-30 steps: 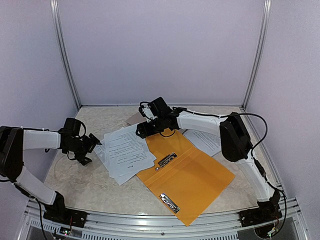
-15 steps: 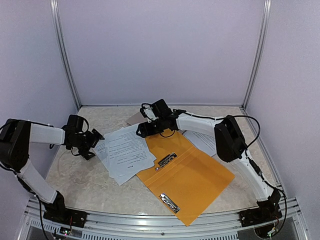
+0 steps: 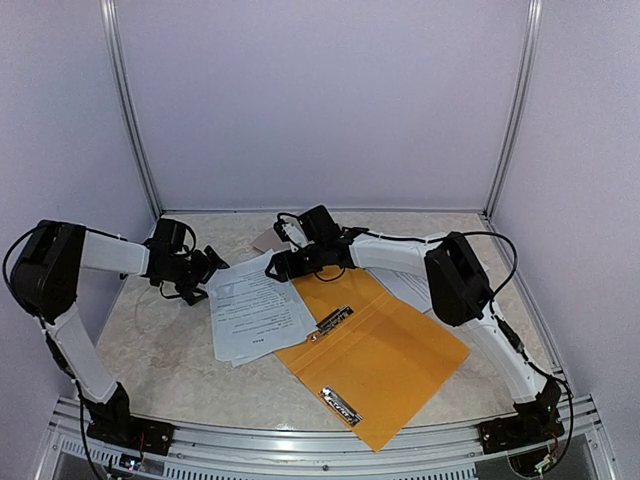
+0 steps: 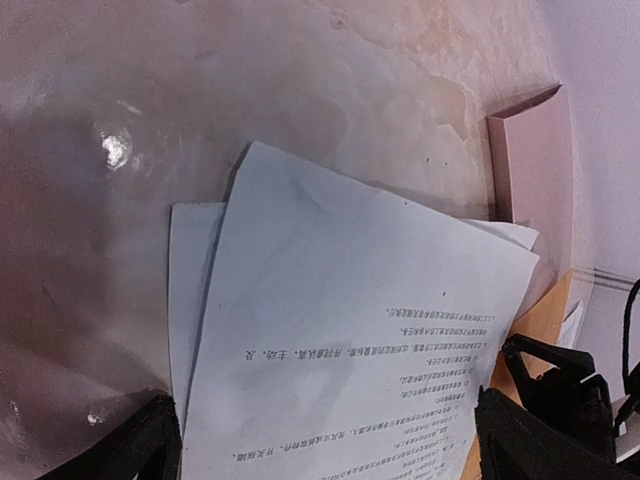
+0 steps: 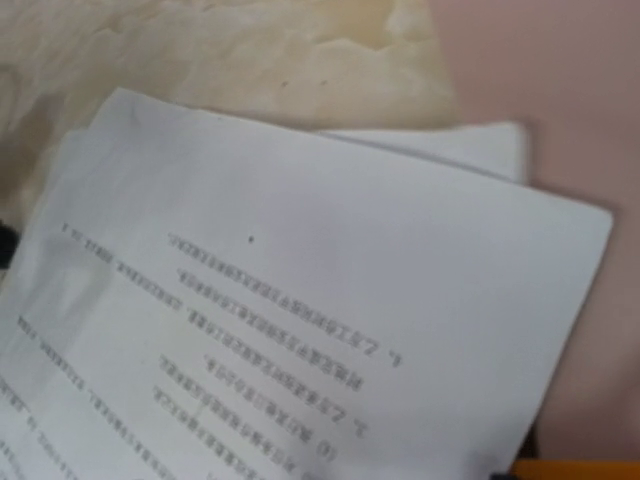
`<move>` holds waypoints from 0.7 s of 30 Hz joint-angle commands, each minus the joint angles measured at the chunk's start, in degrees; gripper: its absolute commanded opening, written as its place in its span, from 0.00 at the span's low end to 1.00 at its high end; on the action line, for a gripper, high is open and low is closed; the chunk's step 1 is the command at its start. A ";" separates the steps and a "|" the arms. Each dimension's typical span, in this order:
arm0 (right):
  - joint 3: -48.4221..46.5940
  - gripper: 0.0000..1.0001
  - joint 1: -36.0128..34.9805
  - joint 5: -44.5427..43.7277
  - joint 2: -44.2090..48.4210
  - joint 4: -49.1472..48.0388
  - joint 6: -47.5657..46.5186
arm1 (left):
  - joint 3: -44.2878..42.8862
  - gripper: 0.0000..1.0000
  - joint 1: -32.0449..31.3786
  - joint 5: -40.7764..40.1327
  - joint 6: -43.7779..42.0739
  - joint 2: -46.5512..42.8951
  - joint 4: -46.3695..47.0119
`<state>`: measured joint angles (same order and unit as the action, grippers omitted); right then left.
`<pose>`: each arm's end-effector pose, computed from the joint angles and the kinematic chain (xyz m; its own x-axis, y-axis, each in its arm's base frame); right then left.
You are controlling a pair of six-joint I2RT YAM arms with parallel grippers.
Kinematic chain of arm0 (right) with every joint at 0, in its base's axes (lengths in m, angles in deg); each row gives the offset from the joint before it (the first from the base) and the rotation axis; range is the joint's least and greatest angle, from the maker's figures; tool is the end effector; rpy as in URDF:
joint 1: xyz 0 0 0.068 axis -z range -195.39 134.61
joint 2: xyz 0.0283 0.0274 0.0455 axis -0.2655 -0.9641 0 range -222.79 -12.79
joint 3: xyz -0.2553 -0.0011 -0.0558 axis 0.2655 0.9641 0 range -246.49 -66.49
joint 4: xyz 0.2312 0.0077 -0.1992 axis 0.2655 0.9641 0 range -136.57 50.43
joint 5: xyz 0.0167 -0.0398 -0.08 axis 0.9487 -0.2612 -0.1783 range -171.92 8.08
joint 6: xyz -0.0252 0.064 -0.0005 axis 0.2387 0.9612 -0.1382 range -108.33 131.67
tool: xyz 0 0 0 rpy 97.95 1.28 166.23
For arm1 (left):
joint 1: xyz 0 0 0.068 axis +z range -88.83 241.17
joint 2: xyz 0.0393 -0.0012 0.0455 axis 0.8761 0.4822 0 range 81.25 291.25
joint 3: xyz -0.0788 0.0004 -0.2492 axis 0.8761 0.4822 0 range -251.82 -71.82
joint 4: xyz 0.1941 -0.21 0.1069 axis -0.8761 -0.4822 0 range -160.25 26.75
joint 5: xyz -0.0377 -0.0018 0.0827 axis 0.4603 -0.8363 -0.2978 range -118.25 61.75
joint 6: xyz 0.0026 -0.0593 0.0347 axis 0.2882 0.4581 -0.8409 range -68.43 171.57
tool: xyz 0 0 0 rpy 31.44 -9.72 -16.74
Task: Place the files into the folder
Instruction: Adjust the file in the folder.
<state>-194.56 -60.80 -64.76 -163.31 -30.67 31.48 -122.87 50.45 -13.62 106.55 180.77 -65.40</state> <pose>0.4316 0.4610 0.1030 -0.6955 -0.2441 -0.6758 -0.6453 0.6259 0.4381 0.3716 -0.0847 0.0851 -0.7122 -0.6716 -0.2041 -0.4285 0.6462 -0.6315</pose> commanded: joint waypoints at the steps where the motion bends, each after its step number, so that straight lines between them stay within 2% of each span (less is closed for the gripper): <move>1: 5.78 0.71 -0.48 -1.20 2.57 0.56 0.40 | -0.96 0.99 -1.54 0.39 -2.79 4.45 -5.17; 7: 5.72 0.71 -0.26 -4.03 3.71 1.61 -1.93 | -3.22 0.99 -1.64 -0.18 -4.51 5.82 -6.92; 12: 6.01 0.75 0.20 -6.10 5.57 2.98 -3.16 | -1.63 0.99 -1.67 -0.97 -3.70 4.05 -7.93; 21: 19.77 0.79 0.23 -11.40 17.26 3.02 -5.95 | 4.79 0.99 -3.30 -5.04 -3.35 -6.38 -11.71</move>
<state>-179.92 -60.96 -73.32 -152.38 -29.58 27.29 -121.38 48.18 -15.50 103.57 178.02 -69.36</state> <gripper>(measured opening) 0.787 0.988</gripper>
